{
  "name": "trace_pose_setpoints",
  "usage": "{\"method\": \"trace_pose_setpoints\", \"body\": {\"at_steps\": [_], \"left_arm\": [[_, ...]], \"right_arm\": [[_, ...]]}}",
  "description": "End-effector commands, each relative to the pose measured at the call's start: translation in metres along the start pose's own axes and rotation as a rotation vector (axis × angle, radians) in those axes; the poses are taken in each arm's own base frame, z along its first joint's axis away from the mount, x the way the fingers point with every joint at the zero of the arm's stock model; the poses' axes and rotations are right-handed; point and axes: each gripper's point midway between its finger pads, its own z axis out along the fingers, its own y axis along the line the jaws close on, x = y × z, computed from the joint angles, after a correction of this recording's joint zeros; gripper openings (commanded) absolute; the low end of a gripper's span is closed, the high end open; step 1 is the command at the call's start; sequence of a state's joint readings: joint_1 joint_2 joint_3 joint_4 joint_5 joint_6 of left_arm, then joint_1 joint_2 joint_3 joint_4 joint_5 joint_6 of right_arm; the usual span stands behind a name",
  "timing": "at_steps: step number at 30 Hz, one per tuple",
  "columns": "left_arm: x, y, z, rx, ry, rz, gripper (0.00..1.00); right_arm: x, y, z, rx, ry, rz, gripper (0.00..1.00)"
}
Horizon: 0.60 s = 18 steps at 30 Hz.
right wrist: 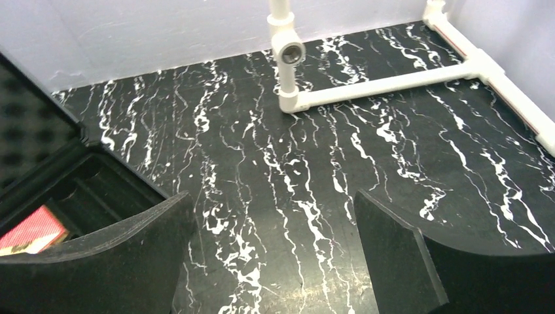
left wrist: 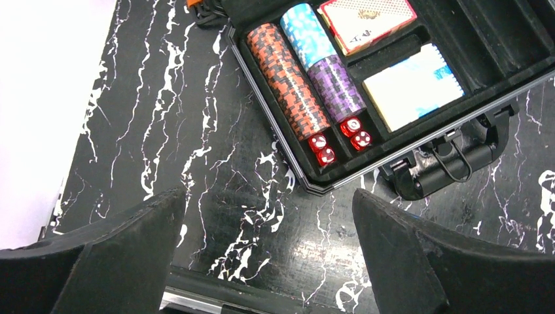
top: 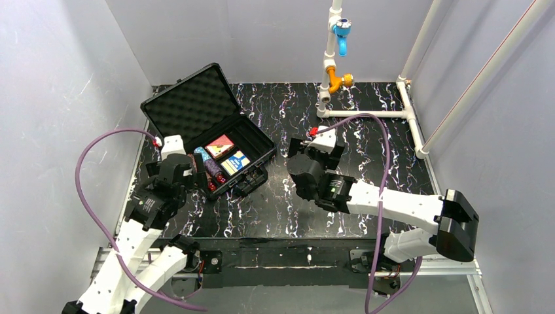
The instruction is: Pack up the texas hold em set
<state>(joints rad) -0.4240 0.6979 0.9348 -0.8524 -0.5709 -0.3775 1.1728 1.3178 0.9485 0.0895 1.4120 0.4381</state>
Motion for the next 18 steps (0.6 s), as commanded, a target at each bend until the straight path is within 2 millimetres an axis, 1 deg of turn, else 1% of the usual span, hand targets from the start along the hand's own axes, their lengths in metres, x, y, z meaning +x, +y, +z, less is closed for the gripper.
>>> {"method": "trace_pose_setpoints", "body": {"at_steps": [1,4,7,11,14,18], "left_arm": [[-0.001,-0.006,0.005,0.052,-0.029,0.042,0.98],[0.000,-0.005,0.009,0.052,-0.009,0.043,0.98],[-0.006,-0.005,0.012,0.066,-0.013,0.009,0.98],[-0.025,-0.013,0.018,0.106,-0.047,0.004,0.98],[-0.040,-0.017,0.024,0.115,-0.030,0.018,0.98],[-0.065,-0.011,0.035,0.108,-0.019,-0.030,0.98]], "right_arm": [[-0.009,0.027,-0.005,-0.135,0.048,-0.023,1.00],[-0.006,0.049,-0.010,-0.262,0.078,-0.058,1.00],[-0.004,0.060,-0.014,-0.329,0.092,-0.065,1.00],[-0.001,0.072,-0.019,-0.406,0.104,-0.106,1.00],[0.004,0.077,-0.022,-0.447,0.118,-0.131,1.00],[0.015,0.079,-0.025,-0.486,0.142,-0.149,1.00]]}}
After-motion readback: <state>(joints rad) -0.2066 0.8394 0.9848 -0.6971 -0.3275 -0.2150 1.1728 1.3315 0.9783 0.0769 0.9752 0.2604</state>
